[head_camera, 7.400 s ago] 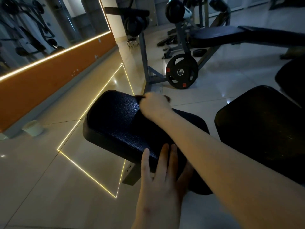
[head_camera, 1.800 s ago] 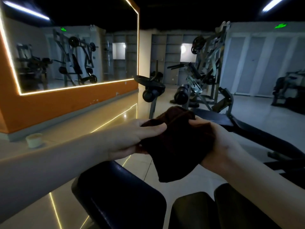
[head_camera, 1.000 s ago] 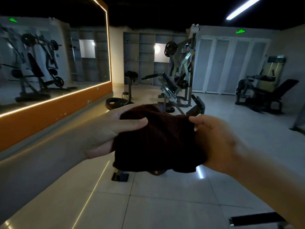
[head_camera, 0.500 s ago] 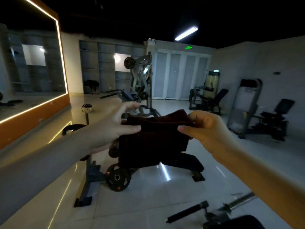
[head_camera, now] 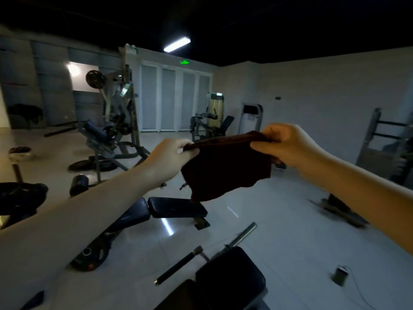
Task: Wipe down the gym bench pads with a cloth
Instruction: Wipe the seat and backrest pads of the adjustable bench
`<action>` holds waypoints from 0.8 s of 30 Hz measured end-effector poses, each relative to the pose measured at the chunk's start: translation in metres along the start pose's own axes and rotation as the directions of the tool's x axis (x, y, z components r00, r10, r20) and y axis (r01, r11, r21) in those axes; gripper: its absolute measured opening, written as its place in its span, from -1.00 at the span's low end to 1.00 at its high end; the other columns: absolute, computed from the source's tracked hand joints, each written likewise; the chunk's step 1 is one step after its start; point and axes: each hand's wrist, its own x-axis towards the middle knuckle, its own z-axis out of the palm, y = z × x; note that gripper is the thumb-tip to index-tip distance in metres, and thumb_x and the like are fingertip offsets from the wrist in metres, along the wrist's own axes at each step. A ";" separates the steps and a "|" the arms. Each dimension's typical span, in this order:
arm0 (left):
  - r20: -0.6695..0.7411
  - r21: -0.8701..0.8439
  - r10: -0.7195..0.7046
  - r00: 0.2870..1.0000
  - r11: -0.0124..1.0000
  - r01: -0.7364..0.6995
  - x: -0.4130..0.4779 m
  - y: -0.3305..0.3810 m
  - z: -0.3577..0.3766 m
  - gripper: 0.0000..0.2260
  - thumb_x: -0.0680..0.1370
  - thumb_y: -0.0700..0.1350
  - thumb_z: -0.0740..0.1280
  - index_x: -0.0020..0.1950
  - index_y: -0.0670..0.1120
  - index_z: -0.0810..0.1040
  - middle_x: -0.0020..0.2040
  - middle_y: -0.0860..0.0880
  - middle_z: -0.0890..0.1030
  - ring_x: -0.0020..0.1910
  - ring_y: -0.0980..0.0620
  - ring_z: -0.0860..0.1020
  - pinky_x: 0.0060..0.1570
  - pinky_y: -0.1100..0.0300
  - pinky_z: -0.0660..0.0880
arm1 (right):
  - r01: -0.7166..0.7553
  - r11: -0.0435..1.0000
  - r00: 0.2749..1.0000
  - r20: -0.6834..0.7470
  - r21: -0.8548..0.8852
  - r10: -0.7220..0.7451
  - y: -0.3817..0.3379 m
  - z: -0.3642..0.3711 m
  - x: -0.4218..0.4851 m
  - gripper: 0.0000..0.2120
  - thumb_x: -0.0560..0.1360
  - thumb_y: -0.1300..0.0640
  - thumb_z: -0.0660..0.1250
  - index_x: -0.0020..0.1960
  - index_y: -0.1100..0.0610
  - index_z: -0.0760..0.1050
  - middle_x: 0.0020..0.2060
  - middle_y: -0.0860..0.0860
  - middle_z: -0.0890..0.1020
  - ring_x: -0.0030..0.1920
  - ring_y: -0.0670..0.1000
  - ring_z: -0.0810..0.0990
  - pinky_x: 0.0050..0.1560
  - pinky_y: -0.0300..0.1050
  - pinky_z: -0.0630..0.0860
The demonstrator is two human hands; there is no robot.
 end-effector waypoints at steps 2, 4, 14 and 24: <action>0.024 -0.017 0.027 0.999 0.999 -0.027 0.005 0.012 0.011 -0.84 0.64 -0.11 0.23 -0.04 -0.07 0.59 -0.28 0.09 0.58 -0.33 0.35 0.53 -0.35 0.51 0.36 | -0.038 0.999 0.999 -0.031 -0.018 0.038 0.002 -0.017 -0.010 -0.82 0.44 0.09 0.47 -0.14 0.18 0.56 -0.33 0.02 0.57 -0.38 -0.09 0.50 -0.34 -0.28 0.45; 0.084 -0.033 0.058 0.995 0.998 -0.055 0.011 0.019 0.025 -0.82 0.64 -0.11 0.23 -0.06 -0.09 0.59 -0.20 -0.11 0.63 -0.19 0.16 0.59 -0.24 0.38 0.38 | -0.076 0.997 0.996 -0.053 -0.027 0.074 0.004 -0.033 -0.019 -0.83 0.44 0.11 0.48 -0.13 0.21 0.56 -0.35 0.01 0.57 -0.39 -0.11 0.50 -0.34 -0.26 0.46; 0.304 -0.400 0.101 0.947 0.916 0.031 0.038 0.056 0.102 -0.85 0.66 -0.17 0.18 -0.01 -0.12 0.53 -0.04 -0.15 0.61 -0.02 -0.09 0.62 -0.17 0.20 0.62 | -0.276 0.956 0.946 -0.205 -0.102 0.251 0.029 -0.095 -0.066 -0.82 0.42 0.04 0.49 -0.21 0.11 0.55 -0.32 0.01 0.56 -0.32 -0.04 0.51 -0.25 -0.13 0.52; 0.352 -0.497 0.277 0.894 0.865 -0.072 0.071 0.115 0.224 -0.84 0.66 -0.12 0.17 -0.04 -0.08 0.51 -0.20 -0.05 0.55 -0.27 0.07 0.59 -0.29 0.15 0.59 | -0.297 0.951 0.919 -0.296 -0.091 0.259 0.116 -0.187 -0.101 -0.66 0.40 0.15 0.51 0.06 0.11 0.42 -0.11 0.20 0.67 -0.10 0.18 0.67 0.05 0.16 0.60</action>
